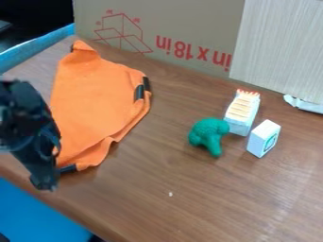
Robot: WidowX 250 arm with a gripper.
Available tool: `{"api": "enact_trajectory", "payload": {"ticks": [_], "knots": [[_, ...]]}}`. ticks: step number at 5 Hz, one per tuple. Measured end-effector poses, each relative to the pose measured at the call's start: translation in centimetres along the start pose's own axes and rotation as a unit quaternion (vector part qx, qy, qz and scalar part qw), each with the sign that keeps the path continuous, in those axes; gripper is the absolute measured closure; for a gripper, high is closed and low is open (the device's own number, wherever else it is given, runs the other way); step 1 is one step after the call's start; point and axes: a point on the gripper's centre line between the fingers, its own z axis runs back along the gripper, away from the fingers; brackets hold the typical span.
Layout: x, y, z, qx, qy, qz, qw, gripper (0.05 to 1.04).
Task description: Fold cloth from botttom to top
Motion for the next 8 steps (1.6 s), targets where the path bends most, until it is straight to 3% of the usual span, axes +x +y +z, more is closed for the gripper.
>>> {"api": "enact_trajectory", "payload": {"ticks": [2, 3, 5, 6, 7, 8], "knots": [[0.2, -0.4, -1.4, 0.014, 0.001, -0.005, 0.9999, 0.085], [0.4, -0.7, -1.9, 0.024, -0.002, -0.012, 0.9996, 0.133], [0.6, -1.1, -2.8, 0.031, 0.002, -0.006, 0.9995, 0.739], [0.3, -1.3, -2.1, 0.022, -0.002, -0.006, 0.9997, 0.934], [-0.5, -1.8, 0.0, 0.011, -0.022, -0.019, 0.9995, 1.022], [-1.5, -2.6, 2.4, -0.005, -0.044, -0.033, 0.9985, 1.032]]}}
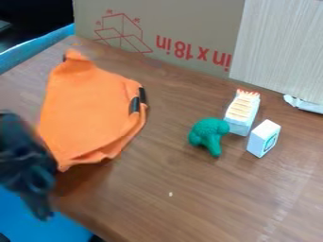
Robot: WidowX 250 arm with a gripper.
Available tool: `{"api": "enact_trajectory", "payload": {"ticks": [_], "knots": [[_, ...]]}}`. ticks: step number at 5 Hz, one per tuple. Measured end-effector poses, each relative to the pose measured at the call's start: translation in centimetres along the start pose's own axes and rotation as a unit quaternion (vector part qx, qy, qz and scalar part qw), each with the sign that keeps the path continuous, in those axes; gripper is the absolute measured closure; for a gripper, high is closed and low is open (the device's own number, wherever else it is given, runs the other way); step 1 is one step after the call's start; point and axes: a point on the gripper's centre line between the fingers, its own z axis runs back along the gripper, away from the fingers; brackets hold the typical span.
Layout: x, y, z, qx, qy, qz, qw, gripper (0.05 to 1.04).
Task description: Fold cloth from botttom to top
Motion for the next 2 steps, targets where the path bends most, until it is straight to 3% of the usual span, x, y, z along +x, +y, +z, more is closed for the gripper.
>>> {"api": "enact_trajectory", "payload": {"ticks": [1, 2], "knots": [[-0.61, -0.48, 1.49, -0.01, -0.006, -0.002, 0.9999, 1.032], [-0.46, 0.16, 2.47, -0.012, 0.008, -0.007, 0.9999, 1.032]]}}
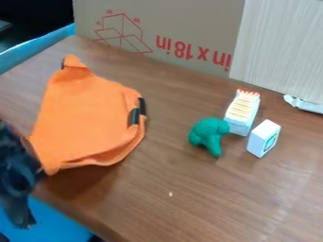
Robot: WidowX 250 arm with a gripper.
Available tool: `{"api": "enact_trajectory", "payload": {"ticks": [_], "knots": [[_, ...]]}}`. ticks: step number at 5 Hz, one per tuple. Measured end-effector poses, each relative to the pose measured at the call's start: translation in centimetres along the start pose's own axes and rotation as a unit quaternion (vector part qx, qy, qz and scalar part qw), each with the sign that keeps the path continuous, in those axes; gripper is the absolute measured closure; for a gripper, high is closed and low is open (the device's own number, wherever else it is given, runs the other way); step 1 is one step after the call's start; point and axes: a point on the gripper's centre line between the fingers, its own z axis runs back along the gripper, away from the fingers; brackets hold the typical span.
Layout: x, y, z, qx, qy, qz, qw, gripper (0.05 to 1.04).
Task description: Fold cloth from botttom to top
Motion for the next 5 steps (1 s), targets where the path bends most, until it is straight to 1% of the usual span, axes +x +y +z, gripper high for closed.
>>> {"api": "enact_trajectory", "payload": {"ticks": [1, 2, 3, 4, 5], "knots": [[1.4, 2.6, 0.9, -0.005, 0.034, 0.026, 0.9991, 1.032], [3.3, 6.5, 0.5, -0.06, 0.086, 0.085, 0.9909, 1.032], [4.4, 9.3, 0.7, -0.097, 0.099, 0.119, 0.9832, 1.032], [5.1, 11.3, 0.9, -0.107, 0.11, 0.131, 0.9795, 1.032], [5.8, 12.6, 0.6, -0.104, 0.113, 0.135, 0.9789, 1.032]]}}
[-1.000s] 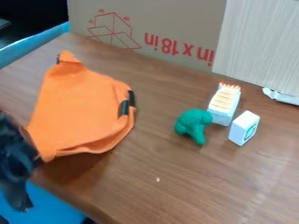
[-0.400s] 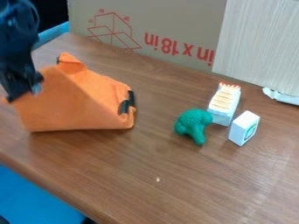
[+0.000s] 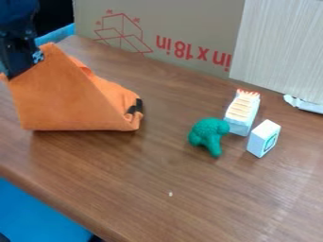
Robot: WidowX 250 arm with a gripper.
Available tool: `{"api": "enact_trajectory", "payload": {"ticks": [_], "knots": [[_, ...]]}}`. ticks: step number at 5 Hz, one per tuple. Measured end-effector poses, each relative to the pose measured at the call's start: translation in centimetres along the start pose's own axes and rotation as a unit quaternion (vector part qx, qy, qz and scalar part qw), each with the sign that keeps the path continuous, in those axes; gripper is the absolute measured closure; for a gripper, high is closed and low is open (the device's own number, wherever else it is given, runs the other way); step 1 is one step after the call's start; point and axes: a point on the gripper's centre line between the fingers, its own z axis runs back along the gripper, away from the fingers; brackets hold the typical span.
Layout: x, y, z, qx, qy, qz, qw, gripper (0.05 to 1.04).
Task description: Fold cloth from botttom to top
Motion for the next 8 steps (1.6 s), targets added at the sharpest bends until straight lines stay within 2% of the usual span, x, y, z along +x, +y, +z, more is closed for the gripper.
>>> {"api": "enact_trajectory", "payload": {"ticks": [1, 5, 6, 7, 8], "knots": [[1.2, 1.2, -0.5, 0.004, 0.006, 0.005, 1.0, 1.032], [5.5, 5.8, -4.8, 0.009, 0.096, 0.037, 0.9947, 1.032], [6.3, 6.4, -5.8, 0.011, 0.103, 0.038, 0.9939, 1.008], [7.1, 6.5, -6.0, 0.011, 0.076, 0.034, 0.9965, 0.861], [8.0, 6.9, -6.2, 0.023, 0.044, 0.029, 0.9983, 0.608]]}}
